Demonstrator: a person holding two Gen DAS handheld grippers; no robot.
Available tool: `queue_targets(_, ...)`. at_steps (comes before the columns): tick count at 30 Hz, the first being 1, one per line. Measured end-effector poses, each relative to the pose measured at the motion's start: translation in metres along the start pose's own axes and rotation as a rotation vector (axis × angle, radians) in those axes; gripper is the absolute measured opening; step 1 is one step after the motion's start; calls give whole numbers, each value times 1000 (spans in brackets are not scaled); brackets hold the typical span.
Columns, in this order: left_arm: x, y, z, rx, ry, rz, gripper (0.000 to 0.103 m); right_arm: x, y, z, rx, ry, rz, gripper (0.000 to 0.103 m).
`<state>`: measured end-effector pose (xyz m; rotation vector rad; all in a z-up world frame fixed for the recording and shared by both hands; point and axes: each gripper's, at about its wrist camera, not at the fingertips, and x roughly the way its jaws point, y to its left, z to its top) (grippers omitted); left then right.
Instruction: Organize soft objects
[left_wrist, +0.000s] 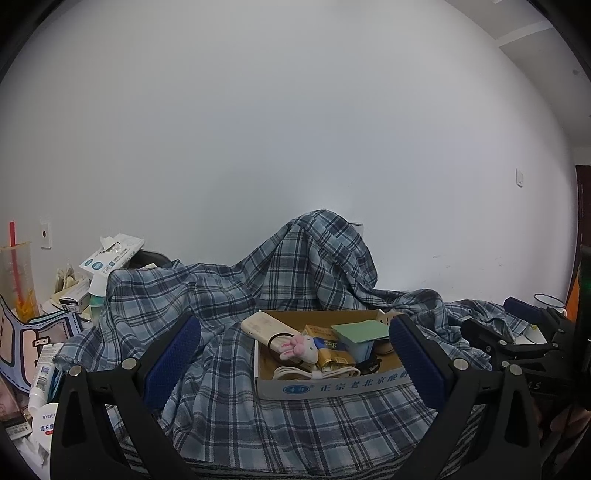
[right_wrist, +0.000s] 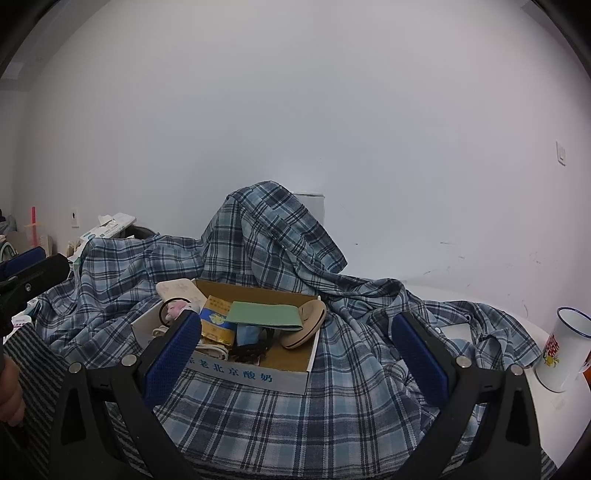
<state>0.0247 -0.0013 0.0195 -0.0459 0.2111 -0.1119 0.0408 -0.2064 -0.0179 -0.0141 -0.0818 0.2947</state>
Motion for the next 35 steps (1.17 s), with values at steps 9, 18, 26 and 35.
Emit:
queue_targets(9,1,0,0,2,6,-1,103,0,0,0,-1,-1,0,103)
queue_targets(18,2,0,0,14,18,-2,103,0,0,0,0,1,0,103)
queue_targets(26,2,0,-1,15,18,-2,103,0,0,0,-1,1,0,103)
queue_targets(35,2,-1,-1,15,17,-1,103,0,0,1,-1,1,-1,103)
